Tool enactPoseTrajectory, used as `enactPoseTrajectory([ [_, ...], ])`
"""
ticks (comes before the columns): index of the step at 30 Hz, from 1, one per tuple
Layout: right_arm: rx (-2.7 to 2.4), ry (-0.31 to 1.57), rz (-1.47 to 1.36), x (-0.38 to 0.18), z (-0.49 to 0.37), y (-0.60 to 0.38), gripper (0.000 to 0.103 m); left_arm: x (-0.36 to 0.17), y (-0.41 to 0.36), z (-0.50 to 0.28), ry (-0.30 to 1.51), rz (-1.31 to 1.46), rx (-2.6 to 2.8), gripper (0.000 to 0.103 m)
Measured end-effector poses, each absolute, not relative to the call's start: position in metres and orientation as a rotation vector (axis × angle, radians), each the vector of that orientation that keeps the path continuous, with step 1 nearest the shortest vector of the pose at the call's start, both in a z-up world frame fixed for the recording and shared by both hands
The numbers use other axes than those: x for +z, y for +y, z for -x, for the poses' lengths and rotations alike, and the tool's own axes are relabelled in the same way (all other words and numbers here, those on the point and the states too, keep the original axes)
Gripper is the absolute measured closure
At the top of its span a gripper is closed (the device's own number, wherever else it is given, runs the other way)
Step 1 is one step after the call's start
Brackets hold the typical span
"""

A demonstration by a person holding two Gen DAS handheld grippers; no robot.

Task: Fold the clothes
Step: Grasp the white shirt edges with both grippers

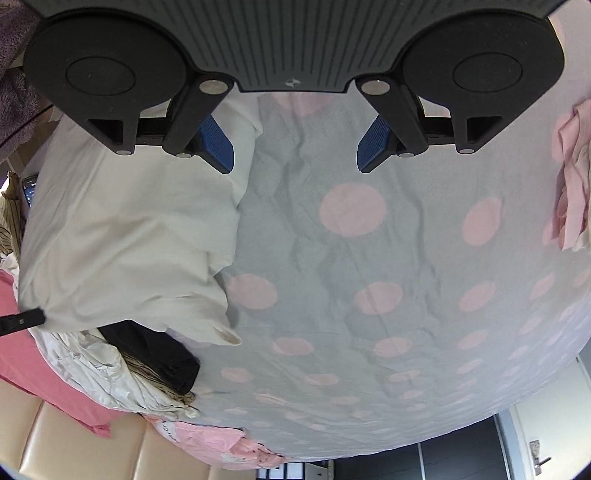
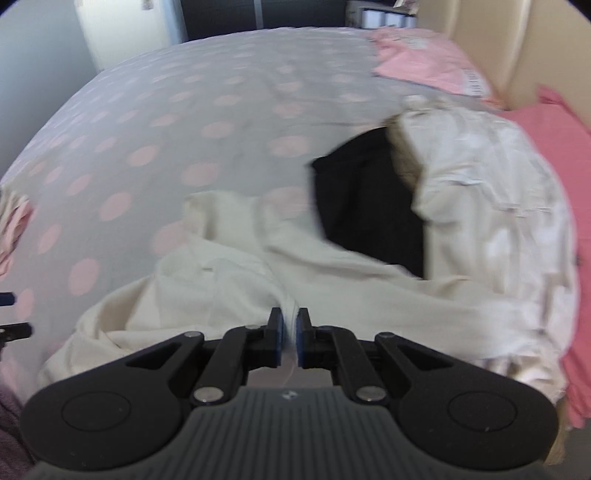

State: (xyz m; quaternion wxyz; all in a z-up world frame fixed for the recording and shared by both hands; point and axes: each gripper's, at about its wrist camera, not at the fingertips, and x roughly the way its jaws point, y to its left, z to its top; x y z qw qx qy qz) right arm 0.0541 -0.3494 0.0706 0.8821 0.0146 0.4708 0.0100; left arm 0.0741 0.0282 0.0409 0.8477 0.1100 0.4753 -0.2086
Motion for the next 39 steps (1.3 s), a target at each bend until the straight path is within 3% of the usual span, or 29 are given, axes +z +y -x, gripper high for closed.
enactPoseTrajectory([
  [11,-0.337,0.978,-0.170,0.062,-0.019,-0.509,0.095,0.056,-0.049,-0.119,0.872,-0.378,-0.635,0.031],
  [21,-0.334,1.121,-0.184,0.001,-0.006,-0.538,0.094,0.037,-0.162,-0.180,0.814,-0.466,-0.812,0.033],
  [23,-0.316,1.131,-0.182,-0.002,-0.008,-0.539,0.090,0.031,-0.184,-0.194,0.820,-0.466,-0.834,0.033],
  [26,-0.312,1.105,-0.213,0.003,-0.006,-0.548,0.068,0.020,-0.211,-0.215,0.820,-0.493,-0.874,0.033],
  [32,-0.318,0.982,-0.310,0.024,0.001,-0.570,0.064,-0.008,-0.254,-0.253,0.817,-0.577,-0.938,0.033],
  [39,-0.308,0.994,-0.313,0.014,-0.012,-0.577,0.063,-0.042,-0.287,-0.288,0.868,-0.627,-1.045,0.033],
])
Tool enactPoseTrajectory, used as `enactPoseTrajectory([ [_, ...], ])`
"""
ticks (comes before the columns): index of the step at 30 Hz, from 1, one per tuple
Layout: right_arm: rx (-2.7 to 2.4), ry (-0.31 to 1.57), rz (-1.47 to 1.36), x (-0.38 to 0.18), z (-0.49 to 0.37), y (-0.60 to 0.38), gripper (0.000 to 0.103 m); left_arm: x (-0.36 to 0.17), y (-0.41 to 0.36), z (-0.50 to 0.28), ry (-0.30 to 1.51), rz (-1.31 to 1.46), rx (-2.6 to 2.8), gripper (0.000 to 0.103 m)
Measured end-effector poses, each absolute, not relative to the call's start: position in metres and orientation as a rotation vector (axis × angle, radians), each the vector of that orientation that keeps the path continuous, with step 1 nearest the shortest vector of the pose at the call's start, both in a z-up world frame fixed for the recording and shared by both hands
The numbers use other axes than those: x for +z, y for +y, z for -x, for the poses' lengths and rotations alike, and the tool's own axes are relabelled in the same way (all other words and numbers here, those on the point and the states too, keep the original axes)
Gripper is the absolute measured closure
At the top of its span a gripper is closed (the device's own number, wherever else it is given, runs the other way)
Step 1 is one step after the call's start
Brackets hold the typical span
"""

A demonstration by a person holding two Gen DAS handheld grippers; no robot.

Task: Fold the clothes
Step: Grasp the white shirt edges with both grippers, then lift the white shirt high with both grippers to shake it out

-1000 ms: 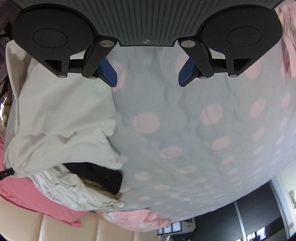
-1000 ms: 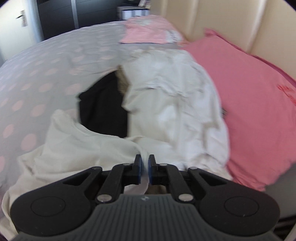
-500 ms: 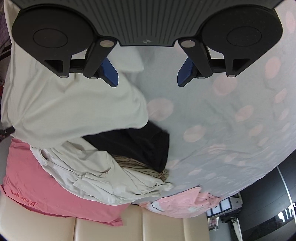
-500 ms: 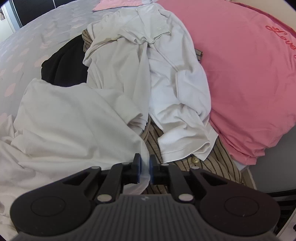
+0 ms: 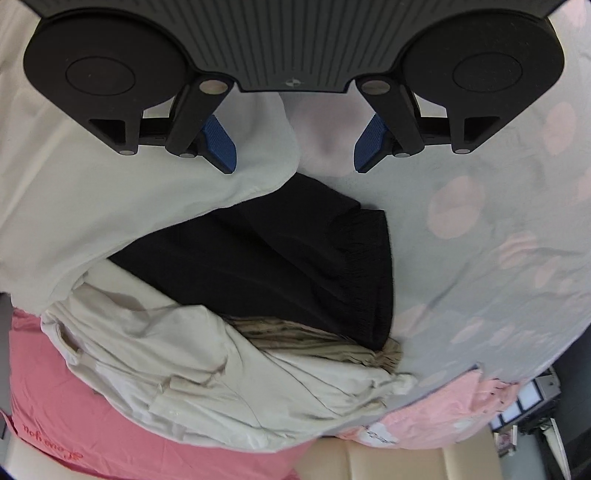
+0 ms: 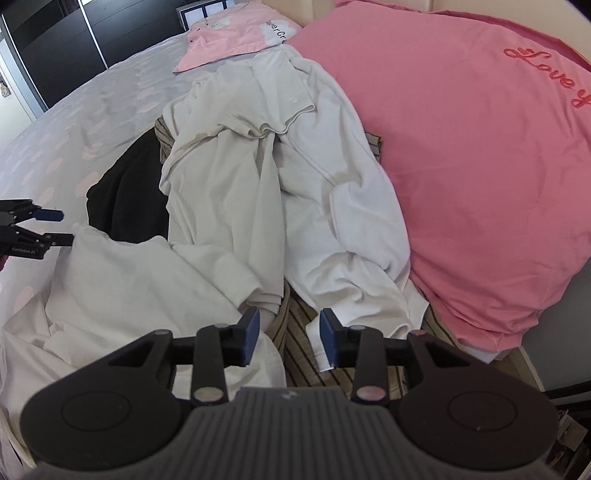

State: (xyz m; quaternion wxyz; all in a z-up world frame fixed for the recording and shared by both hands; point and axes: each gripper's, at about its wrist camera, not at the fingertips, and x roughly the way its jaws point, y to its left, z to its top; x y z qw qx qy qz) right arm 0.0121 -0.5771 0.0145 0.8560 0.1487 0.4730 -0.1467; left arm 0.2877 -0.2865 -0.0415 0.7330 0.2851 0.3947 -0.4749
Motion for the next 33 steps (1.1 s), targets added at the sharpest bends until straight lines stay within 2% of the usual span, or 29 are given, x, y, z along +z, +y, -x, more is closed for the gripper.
enactPoseTrajectory([
  [3,-0.304,0.987,-0.324,0.013,-0.015,-0.580,0.058,-0.053,-0.295,-0.291,0.897,-0.647,-1.095,0.034],
  [7,-0.291,0.998,-0.327,0.008,-0.021,-0.580,0.057,-0.066,-0.301,-0.292,0.930,-0.644,-1.126,0.044],
  [9,-0.279,1.006,-0.323,0.006,-0.023,-0.579,0.057,-0.069,-0.303,-0.289,0.936,-0.631,-1.141,0.055],
  [11,-0.265,1.007,-0.316,0.003,-0.024,-0.578,0.057,-0.069,-0.303,-0.285,0.923,-0.625,-1.156,0.076],
  [12,-0.257,1.000,-0.312,0.002,-0.024,-0.578,0.057,-0.068,-0.304,-0.282,0.914,-0.626,-1.151,0.079],
  [14,-0.241,0.986,-0.301,0.001,-0.023,-0.578,0.057,-0.064,-0.304,-0.278,0.913,-0.615,-1.140,0.092],
  [17,-0.193,0.973,-0.301,-0.002,-0.021,-0.578,0.055,-0.056,-0.300,-0.274,0.915,-0.589,-1.100,0.094],
  [20,-0.118,0.981,-0.353,-0.008,-0.018,-0.580,0.047,-0.044,-0.290,-0.272,0.900,-0.555,-1.041,0.095],
  [22,-0.074,0.998,-0.381,-0.011,-0.015,-0.579,0.047,-0.031,-0.280,-0.267,0.873,-0.518,-1.019,0.096],
  [23,-0.051,1.009,-0.389,-0.013,-0.014,-0.578,0.053,-0.024,-0.274,-0.264,0.856,-0.502,-1.010,0.096],
  [24,-0.035,1.022,-0.388,-0.013,-0.014,-0.575,0.077,-0.017,-0.267,-0.261,0.841,-0.486,-1.000,0.096],
  [25,-0.031,1.029,-0.373,-0.012,-0.014,-0.572,0.095,-0.009,-0.261,-0.257,0.825,-0.473,-0.986,0.096],
  [26,-0.038,1.027,-0.348,-0.009,-0.013,-0.567,0.098,-0.001,-0.254,-0.254,0.809,-0.460,-0.972,0.096],
  [33,-0.071,0.841,-0.190,0.049,-0.004,-0.527,0.099,0.060,-0.186,-0.221,0.704,-0.362,-0.844,0.096],
])
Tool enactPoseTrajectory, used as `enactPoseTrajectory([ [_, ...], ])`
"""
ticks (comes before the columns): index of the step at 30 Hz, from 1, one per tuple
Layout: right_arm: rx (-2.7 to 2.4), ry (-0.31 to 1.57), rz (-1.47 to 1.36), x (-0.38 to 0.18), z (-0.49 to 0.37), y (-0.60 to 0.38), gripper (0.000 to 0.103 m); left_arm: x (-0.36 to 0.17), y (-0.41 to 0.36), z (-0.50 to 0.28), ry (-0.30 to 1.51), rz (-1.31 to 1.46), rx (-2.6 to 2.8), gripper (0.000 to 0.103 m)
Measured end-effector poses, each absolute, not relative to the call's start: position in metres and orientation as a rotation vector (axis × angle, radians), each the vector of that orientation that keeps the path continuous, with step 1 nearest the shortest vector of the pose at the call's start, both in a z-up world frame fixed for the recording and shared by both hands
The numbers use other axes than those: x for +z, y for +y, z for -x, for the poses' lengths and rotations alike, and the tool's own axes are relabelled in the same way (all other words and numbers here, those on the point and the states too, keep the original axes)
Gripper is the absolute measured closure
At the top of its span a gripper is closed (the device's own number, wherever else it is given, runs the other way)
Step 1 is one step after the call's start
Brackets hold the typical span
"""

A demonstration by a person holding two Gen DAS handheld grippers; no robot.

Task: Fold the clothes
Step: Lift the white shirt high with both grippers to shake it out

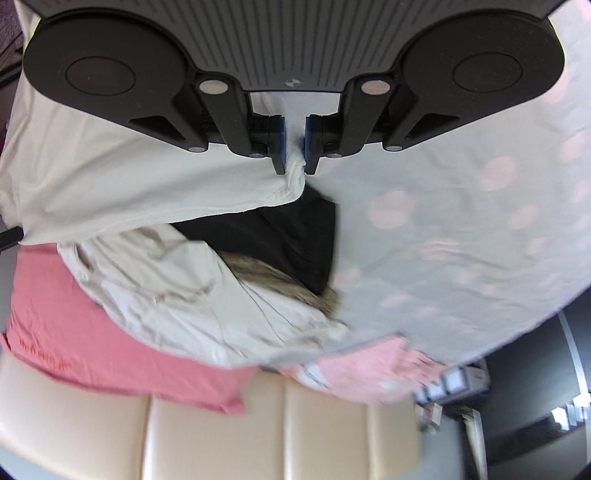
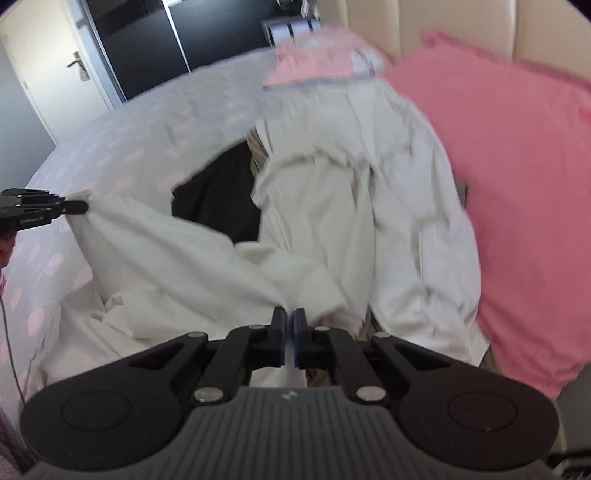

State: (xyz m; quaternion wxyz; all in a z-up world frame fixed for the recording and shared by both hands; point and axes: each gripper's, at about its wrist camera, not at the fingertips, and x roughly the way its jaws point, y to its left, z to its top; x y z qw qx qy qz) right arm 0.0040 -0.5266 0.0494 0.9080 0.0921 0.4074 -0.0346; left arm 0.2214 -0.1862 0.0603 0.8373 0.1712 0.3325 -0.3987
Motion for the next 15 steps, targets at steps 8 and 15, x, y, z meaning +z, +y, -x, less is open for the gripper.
enactPoseTrajectory([
  [8,-0.073,0.489,0.026,0.138,0.009,-0.435,0.099,0.179,-0.073,-0.168,0.469,-0.192,-0.696,0.097],
  [15,0.008,0.197,0.126,0.236,0.032,-0.364,0.099,0.299,0.024,-0.095,0.182,-0.120,-0.535,0.097],
])
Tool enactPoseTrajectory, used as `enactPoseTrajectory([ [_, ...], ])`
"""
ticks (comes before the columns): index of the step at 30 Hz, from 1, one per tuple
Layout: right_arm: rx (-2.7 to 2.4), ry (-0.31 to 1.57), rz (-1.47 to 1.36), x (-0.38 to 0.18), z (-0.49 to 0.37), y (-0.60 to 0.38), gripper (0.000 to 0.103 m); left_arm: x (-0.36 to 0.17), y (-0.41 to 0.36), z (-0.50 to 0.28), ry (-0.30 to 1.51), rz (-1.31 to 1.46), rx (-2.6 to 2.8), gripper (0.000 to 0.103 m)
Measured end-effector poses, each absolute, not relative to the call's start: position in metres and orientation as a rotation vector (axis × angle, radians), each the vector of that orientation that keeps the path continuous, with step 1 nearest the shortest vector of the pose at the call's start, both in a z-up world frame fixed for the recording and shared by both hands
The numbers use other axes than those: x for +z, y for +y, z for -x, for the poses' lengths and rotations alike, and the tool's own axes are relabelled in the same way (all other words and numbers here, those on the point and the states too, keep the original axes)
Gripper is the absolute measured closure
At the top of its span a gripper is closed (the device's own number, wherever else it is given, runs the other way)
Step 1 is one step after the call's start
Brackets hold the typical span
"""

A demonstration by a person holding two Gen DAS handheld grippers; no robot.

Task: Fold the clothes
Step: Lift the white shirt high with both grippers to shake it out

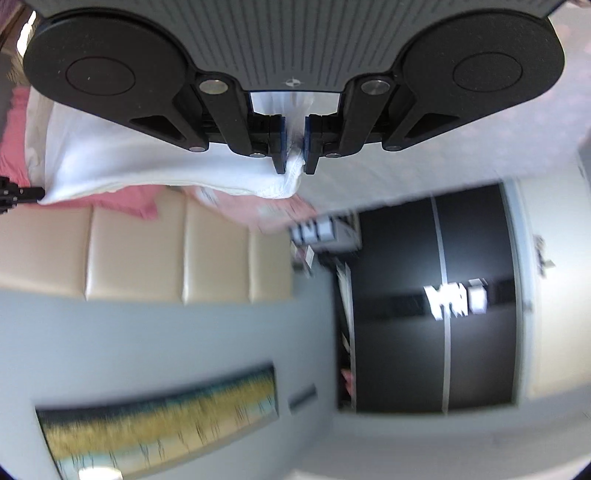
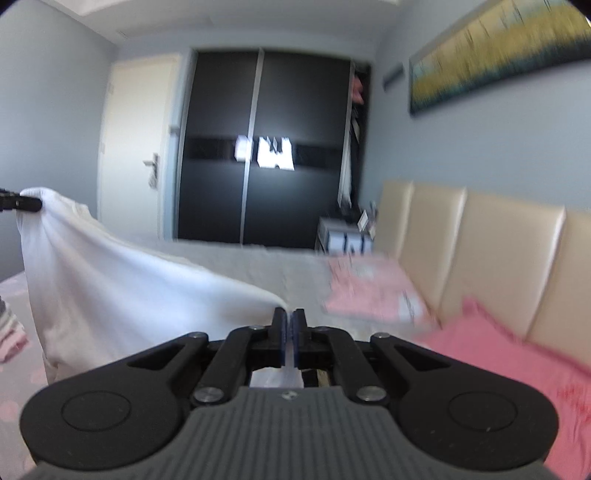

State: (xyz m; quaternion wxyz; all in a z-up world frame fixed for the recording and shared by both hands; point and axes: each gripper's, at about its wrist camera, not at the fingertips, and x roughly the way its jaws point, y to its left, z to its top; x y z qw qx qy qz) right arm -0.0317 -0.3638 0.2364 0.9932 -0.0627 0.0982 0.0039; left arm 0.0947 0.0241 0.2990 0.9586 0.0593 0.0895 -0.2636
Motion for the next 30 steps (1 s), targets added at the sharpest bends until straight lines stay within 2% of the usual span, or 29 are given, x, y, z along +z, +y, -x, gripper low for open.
enactPoseTrajectory([
  [7,0.026,-0.128,0.221,0.326,0.080,-0.309,0.099,0.382,0.069,0.007,-0.116,-0.091,-0.406,0.097],
  [11,0.024,-0.210,0.212,0.355,0.100,-0.298,0.099,0.414,0.065,0.052,-0.229,-0.105,-0.384,0.097],
  [15,0.015,-0.253,0.219,0.360,0.116,-0.290,0.099,0.427,0.056,0.078,-0.263,-0.147,-0.351,0.097],
  [30,0.074,-0.377,0.177,0.364,0.183,-0.277,0.099,0.422,0.069,0.171,-0.341,-0.193,-0.233,0.097],
])
